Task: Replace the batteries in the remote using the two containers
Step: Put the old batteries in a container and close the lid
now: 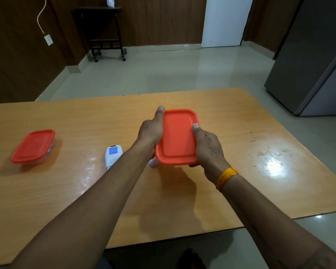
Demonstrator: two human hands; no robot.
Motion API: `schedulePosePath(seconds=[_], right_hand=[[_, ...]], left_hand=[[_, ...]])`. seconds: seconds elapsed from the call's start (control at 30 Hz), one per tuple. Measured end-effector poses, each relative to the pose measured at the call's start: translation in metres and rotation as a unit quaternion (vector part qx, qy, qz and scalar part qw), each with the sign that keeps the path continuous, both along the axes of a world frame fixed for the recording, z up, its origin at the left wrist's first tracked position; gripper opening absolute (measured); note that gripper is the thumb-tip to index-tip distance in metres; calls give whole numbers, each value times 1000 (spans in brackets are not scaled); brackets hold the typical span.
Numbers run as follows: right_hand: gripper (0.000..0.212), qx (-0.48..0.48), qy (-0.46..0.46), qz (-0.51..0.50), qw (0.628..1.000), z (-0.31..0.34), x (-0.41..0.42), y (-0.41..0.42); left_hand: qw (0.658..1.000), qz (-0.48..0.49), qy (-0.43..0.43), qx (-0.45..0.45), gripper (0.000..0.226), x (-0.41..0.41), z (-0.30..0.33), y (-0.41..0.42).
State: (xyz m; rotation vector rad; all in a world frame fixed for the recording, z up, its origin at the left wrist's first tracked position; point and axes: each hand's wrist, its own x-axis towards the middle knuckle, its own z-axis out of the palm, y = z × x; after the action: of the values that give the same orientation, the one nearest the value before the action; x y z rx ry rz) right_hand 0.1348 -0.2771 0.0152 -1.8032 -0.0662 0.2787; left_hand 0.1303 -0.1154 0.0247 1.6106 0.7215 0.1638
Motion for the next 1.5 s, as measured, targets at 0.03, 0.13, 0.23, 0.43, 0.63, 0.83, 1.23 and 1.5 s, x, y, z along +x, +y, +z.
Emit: schedulePosePath(seconds=[0.03, 0.13, 0.23, 0.43, 0.63, 0.83, 1.23, 1.5], right_hand=[[49, -5, -5, -4, 1000, 0, 1, 0], [63, -32, -29, -24, 999, -3, 8, -1], [62, -40, -17, -56, 997, -5, 17, -7], [42, -5, 9, -67, 998, -6, 23, -20], [24, 45, -49, -89, 994, -3, 27, -39], [20, 106, -13, -191, 976, -3, 75, -66], [15, 107, -51, -239, 964, -13, 249, -122], [11, 91, -34, -283, 954, -29, 359, -141]], left_hand=[[1000, 7, -4, 5, 84, -2, 2, 0], [1000, 8, 7, 8, 75, -6, 3, -1], [1000, -24, 20, 1, 56, -18, 4, -12], [999, -18, -30, 32, 15, -42, -4, -18], [997, 0, -72, -35, 9, -31, -2, -25], [985, -41, -118, -123, 13, 18, -2, -51], [980, -65, -124, -143, 27, 226, -21, -104], [973, -26, -130, -190, 24, 332, -49, -141]])
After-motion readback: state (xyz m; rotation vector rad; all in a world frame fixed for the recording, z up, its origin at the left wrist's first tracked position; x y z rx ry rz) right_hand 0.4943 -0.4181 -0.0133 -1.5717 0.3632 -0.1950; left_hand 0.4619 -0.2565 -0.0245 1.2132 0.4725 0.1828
